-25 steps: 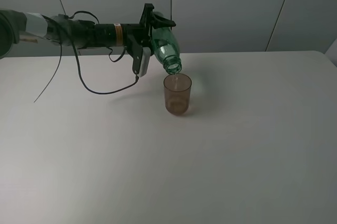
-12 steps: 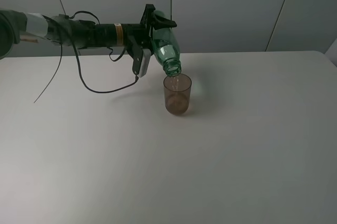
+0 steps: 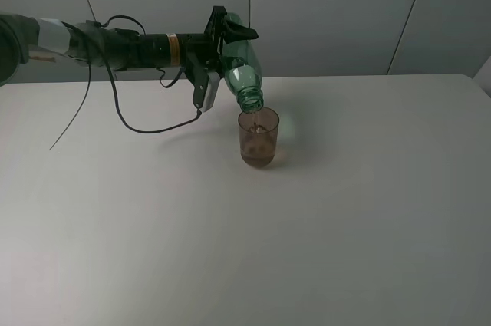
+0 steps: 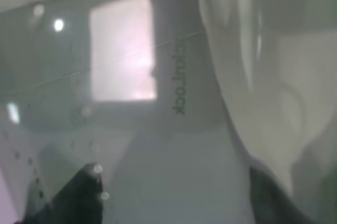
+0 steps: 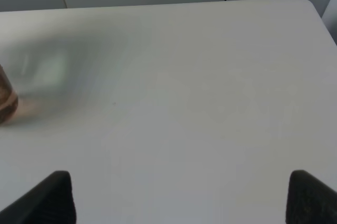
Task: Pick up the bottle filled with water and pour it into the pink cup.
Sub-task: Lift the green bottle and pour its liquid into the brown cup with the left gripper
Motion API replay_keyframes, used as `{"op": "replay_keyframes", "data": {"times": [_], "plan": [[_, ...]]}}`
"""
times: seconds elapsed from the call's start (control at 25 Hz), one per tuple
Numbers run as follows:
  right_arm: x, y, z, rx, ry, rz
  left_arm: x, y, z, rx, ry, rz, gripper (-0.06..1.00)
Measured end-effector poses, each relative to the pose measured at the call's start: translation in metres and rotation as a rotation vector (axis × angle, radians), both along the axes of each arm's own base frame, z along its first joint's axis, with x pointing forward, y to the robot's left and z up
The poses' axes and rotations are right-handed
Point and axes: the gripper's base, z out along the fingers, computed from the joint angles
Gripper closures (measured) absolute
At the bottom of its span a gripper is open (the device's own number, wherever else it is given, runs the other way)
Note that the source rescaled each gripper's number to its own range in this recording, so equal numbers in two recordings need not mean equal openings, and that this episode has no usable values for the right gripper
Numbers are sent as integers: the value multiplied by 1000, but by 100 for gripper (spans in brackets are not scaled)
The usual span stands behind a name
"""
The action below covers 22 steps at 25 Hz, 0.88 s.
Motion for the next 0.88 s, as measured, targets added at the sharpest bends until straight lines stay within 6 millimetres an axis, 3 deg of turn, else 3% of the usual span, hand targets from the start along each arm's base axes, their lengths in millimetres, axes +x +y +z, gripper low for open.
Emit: {"op": "replay_keyframes", "data": {"times": [0.36,0.68,0.88], "plan": [[0,0,0,0,0,0,-1,-1,2,-5,-37,-9,94],[0,0,0,0,0,0,-6,-8,28,-21,-97,-33,94],[0,0,0,0,0,0,-6,-9,33,-14,-121,-41,94]]}}
